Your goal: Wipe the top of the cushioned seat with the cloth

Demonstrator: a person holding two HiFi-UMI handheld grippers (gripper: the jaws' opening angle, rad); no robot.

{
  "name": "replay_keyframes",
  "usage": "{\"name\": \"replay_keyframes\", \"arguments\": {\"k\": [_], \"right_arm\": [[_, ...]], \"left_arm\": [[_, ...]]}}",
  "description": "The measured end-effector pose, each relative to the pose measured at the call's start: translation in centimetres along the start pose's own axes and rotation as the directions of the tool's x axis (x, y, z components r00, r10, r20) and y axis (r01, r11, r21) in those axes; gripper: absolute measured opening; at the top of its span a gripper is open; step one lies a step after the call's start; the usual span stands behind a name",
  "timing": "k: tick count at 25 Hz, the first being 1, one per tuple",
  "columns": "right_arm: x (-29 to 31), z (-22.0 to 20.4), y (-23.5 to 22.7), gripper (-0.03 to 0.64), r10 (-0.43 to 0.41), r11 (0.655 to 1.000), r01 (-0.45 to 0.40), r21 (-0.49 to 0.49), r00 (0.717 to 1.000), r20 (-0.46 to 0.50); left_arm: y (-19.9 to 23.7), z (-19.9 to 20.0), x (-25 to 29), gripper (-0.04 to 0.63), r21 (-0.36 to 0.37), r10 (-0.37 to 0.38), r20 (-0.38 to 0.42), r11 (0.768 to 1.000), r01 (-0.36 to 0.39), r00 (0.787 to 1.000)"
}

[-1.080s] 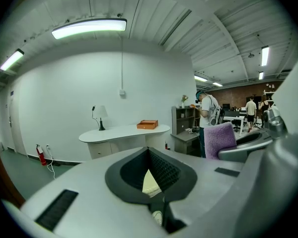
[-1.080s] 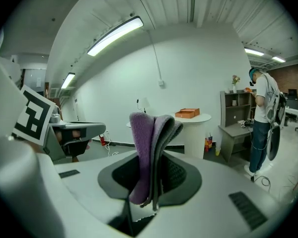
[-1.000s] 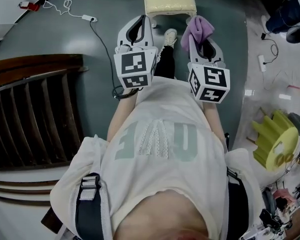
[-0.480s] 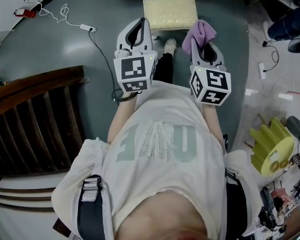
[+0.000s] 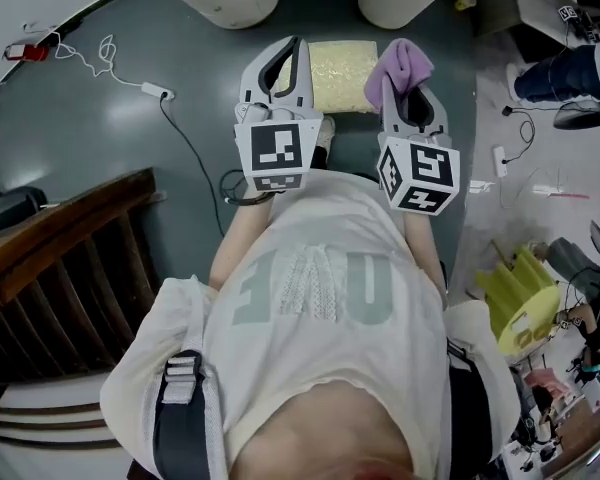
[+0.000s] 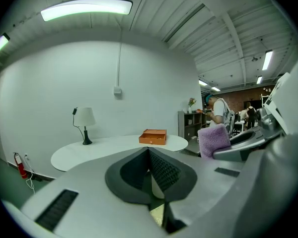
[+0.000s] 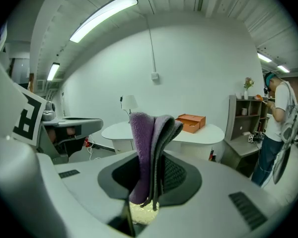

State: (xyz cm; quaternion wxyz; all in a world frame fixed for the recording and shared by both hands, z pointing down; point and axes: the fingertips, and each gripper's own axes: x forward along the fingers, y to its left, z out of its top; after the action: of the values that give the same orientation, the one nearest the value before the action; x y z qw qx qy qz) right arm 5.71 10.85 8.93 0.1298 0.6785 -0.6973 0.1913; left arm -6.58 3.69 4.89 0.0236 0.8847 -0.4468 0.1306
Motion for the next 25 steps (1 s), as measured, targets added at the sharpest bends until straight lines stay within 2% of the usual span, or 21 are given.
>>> {"name": "replay_keyframes", "arguments": {"k": [7, 14, 19, 25], "right_arm": [[4.2, -0.3, -2.2, 0.091, -0.037, 0.999, 0.038, 0.020, 0.997, -0.071], [5.8, 0.3, -5.2, 0.091, 0.017, 1.000, -0.016, 0.012, 0.997, -0.077], [6.8, 2.3, -6.1, 0.091, 0.052, 0.998, -0.053, -0.023, 0.997, -0.050], [7.4, 2.7, -6.5, 0.091, 0.068, 0.997, -0.070, -0.039, 0.997, -0.047]], "left_arm": [[2.3, -1.1, 5.1, -0.008, -0.040, -0.001, -0.055, 0.999, -0.002, 0.999], [0.0, -1.4, 8.3, -0.008, -0.079, 0.018, -0.115, 0.997, -0.027, 0.993], [-0.4, -0.3, 9.2, -0.008, -0.076, 0.051, -0.105, 0.995, -0.059, 0.993], [-0.9, 0.4, 9.9, -0.008, -0.079, 0.056, -0.091, 0.995, -0.063, 0.994]]}}
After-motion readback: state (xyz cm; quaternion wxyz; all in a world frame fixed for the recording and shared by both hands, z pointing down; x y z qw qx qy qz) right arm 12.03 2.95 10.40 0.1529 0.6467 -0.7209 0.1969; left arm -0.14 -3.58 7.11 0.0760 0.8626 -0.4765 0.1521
